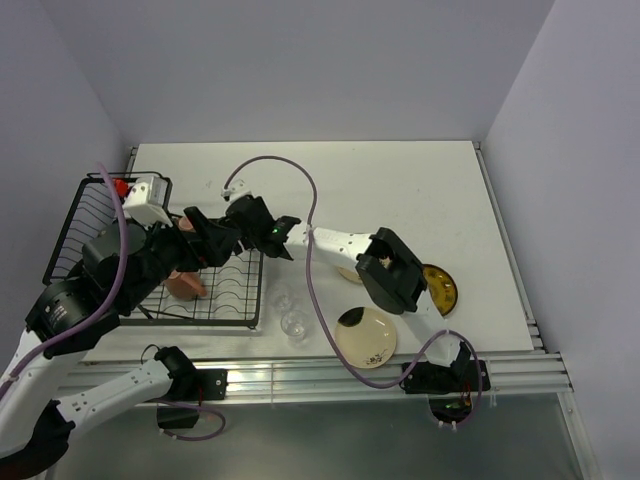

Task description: Load the mixed dishes into the dish rack

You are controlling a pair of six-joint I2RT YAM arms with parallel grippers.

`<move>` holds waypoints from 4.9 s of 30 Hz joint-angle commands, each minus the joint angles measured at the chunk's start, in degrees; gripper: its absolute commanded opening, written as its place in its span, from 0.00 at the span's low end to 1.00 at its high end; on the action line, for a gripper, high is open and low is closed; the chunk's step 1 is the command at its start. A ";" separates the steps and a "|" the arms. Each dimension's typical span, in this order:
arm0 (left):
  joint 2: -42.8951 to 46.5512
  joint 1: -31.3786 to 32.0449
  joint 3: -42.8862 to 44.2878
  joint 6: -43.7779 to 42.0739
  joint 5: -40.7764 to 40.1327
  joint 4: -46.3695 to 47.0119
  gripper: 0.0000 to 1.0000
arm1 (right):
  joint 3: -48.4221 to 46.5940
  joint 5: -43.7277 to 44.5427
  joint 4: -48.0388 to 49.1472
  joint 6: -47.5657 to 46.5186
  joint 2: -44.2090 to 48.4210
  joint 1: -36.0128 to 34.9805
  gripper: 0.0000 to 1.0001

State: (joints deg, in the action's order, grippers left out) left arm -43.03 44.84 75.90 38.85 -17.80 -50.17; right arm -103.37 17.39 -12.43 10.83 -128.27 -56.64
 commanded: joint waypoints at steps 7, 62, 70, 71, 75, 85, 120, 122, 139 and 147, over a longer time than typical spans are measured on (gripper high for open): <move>0.75 0.25 2.06 0.35 1.98 -0.63 0.98 | 3.62 3.70 -2.24 9.71 14.53 1.88 0.82; -49.87 4.11 -10.50 3.86 16.22 10.44 0.62 | 45.36 -1.39 -39.69 21.69 89.86 31.33 0.82; -51.98 4.03 -11.48 3.52 16.05 11.68 0.32 | 45.98 -0.60 -40.13 21.69 91.27 31.33 0.82; -52.16 4.11 -11.04 3.34 16.04 11.59 0.26 | 45.98 -1.21 -40.05 21.78 91.27 31.42 0.82; -52.25 3.85 -6.21 2.28 15.61 9.23 0.00 | 45.54 -6.02 -39.61 21.95 89.17 31.42 0.83; -38.38 -3.08 6.29 4.72 30.88 21.47 0.00 | 44.31 -40.57 -28.38 28.70 81.78 33.52 0.83; -8.65 -4.76 -22.64 26.63 28.35 71.18 0.00 | 39.48 -45.42 26.93 67.83 62.53 23.16 0.66; -8.65 -4.76 -22.64 26.71 28.87 71.27 0.00 | 39.39 -45.34 26.84 67.48 62.44 22.98 0.56; 12.50 -4.67 -17.72 14.33 5.98 28.70 0.99 | 18.31 -37.00 3.48 42.37 48.92 20.70 0.00; 17.88 -4.67 -11.83 13.18 -3.29 6.41 0.99 | 9.08 -23.37 -7.17 20.12 34.08 8.84 0.00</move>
State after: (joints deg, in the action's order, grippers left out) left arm -25.04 40.05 62.78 54.08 -15.22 -31.33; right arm -90.45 -12.82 -14.44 42.92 -89.62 -43.64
